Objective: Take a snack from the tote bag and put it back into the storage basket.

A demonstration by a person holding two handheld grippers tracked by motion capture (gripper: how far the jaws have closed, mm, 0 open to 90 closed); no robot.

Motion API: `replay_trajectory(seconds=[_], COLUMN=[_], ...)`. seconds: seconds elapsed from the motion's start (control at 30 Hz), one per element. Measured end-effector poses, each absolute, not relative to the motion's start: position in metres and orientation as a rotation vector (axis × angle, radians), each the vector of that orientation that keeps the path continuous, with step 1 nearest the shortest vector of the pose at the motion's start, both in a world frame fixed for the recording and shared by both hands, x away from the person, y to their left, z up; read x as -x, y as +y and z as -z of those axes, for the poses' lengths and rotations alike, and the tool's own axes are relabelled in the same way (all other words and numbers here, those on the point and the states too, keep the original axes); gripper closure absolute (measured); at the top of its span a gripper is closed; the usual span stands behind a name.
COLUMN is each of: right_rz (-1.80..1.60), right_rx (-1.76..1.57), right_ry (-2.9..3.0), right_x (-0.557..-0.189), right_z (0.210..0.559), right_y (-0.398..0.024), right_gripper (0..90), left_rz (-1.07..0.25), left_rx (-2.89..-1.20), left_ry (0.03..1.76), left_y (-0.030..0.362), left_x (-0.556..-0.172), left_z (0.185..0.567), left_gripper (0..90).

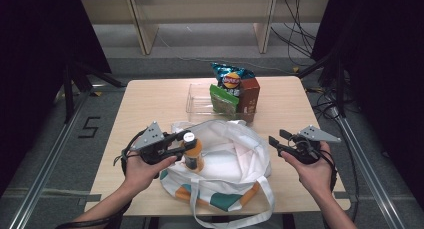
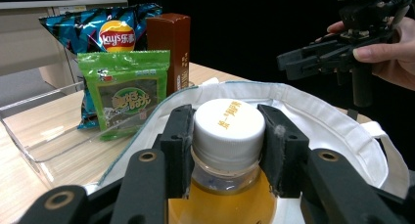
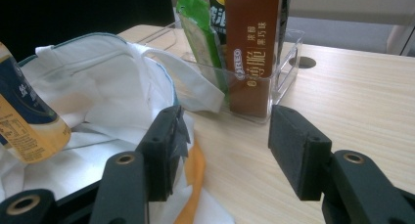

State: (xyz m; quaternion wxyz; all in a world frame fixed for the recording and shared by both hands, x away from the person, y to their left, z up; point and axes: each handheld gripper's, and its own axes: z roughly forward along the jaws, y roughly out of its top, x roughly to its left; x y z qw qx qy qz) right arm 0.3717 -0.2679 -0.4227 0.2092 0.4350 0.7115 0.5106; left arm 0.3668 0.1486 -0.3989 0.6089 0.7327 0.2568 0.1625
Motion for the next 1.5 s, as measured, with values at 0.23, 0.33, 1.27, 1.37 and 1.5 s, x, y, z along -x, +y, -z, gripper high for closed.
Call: replay_trajectory(seconds=[0.23, 0.33, 1.27, 1.37, 1.5], right_rz=[-1.406, -1.405, -1.413, -1.412, -1.415], right_rx=[-1.175, -1.194, -1.19, -1.189, -1.19], right_ry=[1.98, 1.98, 1.986, 1.986, 1.985], right_x=[-0.373, -0.372, -0.373, -0.373, -0.373], right_z=[0.424, 0.424, 0.425, 0.425, 0.425], right_y=[-0.27, -0.269, -0.269, -0.269, -0.269], right_gripper=[47.6, 47.7, 47.7, 47.7, 47.7], left_rz=[-0.384, -0.382, -0.403, -0.403, -0.406], left_rx=[-1.695, -1.692, -1.648, -1.64, -1.636], left_ry=[0.59, 0.593, 0.575, 0.573, 0.569], left_y=[0.149, 0.148, 0.146, 0.146, 0.145], left_x=[-0.37, -0.37, -0.381, -0.383, -0.385], left_z=[0.393, 0.392, 0.362, 0.359, 0.356], left_gripper=[58.5, 58.5, 58.6, 58.6, 58.6])
